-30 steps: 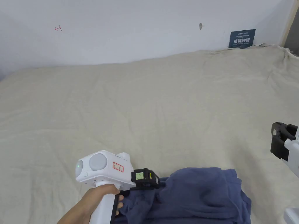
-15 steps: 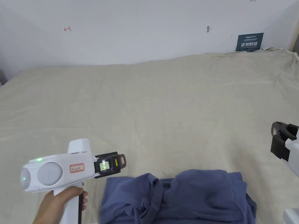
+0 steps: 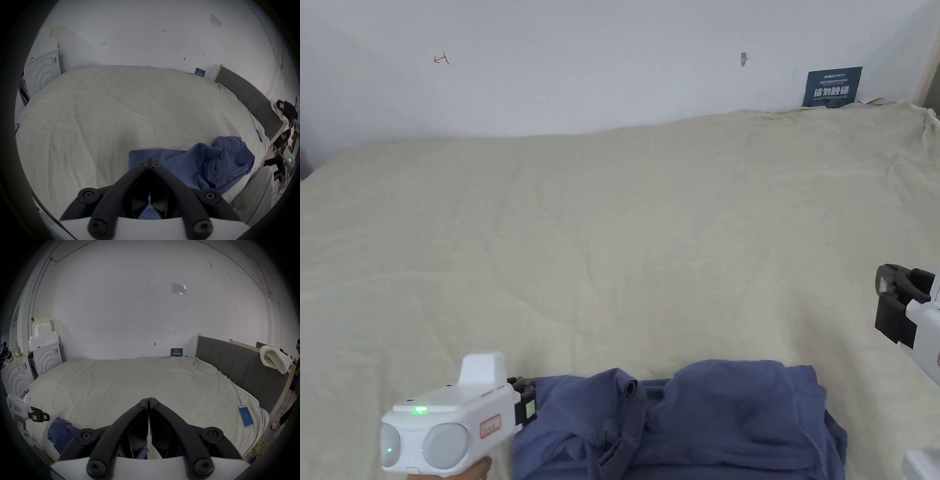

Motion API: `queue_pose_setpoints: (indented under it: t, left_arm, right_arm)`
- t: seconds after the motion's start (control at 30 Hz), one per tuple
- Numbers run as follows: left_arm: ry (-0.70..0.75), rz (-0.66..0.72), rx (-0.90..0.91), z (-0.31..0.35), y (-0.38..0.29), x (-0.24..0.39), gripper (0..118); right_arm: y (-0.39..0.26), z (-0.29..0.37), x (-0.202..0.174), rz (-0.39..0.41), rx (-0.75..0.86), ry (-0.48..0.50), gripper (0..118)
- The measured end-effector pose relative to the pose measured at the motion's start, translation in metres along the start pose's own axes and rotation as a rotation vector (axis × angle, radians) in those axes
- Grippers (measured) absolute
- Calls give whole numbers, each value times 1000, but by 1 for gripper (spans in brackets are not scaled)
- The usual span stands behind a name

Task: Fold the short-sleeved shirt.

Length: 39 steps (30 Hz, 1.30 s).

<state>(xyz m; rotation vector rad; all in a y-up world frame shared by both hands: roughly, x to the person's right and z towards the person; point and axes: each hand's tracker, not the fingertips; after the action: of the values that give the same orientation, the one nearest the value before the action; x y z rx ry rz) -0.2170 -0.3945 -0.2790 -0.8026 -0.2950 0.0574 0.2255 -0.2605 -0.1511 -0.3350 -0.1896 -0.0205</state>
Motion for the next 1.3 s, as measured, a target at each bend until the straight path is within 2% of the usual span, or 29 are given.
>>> queue_pose_setpoints:
  t: [0.33, 0.77, 0.93, 1.17, 1.3]
  left_arm:
    - [-80, -82, -93, -44, -20, 61, 0]
    - [-42, -230, -109, -58, -41, 98, 0]
    - [-54, -181, -116, -49, -29, 91, 0]
    - [-166, -91, -67, -4, 19, 67, 0]
    - [-243, 20, -67, 15, 43, 35, 0]
  right_arm:
    - [-6, 1, 12, -15, -20, -22, 0]
    - [-9, 2, 21, -27, -33, -40, 0]
    - [-5, 2, 19, -21, -26, -36, 0]
    - [1, 2, 14, -15, -15, -24, 0]
    - [2, 2, 12, -11, -12, -19, 0]
